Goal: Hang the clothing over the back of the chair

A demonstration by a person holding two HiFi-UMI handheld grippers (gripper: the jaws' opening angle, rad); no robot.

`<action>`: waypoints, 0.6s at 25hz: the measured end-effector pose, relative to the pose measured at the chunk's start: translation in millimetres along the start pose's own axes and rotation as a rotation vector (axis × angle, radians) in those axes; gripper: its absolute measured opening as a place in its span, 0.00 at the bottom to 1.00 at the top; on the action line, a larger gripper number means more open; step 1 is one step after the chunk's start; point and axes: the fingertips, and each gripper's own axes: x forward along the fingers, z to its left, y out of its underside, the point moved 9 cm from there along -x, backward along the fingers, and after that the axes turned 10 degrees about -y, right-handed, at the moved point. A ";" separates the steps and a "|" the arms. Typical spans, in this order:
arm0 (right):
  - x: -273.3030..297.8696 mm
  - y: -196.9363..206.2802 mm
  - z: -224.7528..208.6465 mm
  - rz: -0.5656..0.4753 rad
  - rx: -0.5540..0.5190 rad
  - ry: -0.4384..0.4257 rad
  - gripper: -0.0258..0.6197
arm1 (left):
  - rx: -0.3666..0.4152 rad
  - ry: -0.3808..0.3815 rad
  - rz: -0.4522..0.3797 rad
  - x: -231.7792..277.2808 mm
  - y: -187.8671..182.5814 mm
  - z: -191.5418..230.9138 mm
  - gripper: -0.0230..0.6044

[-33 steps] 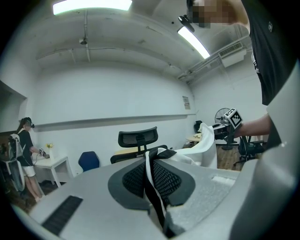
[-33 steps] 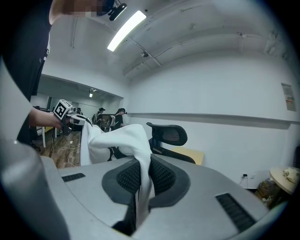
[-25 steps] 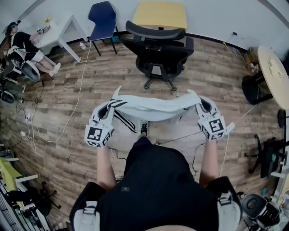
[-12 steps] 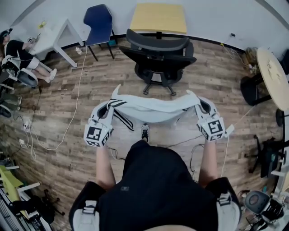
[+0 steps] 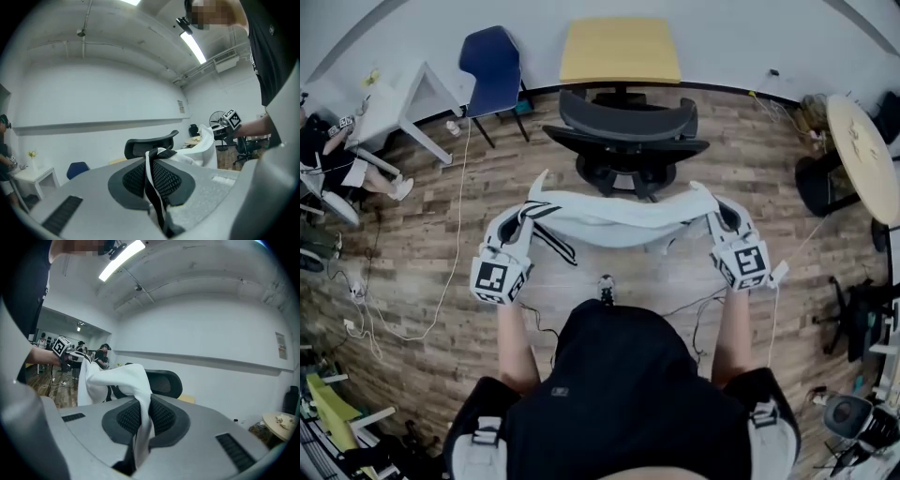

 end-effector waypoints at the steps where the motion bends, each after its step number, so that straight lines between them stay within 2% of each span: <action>1: 4.9 -2.3 -3.5 -0.005 -0.002 0.006 0.05 | 0.002 0.005 -0.009 8.1 -3.9 5.5 0.05; 10: 31.9 -23.7 -27.5 -0.046 -0.001 0.076 0.05 | 0.028 0.054 -0.110 58.8 -34.7 45.2 0.05; 15: 43.0 -40.1 -41.2 -0.061 -0.003 0.124 0.05 | -0.013 0.102 -0.164 84.8 -50.4 66.0 0.05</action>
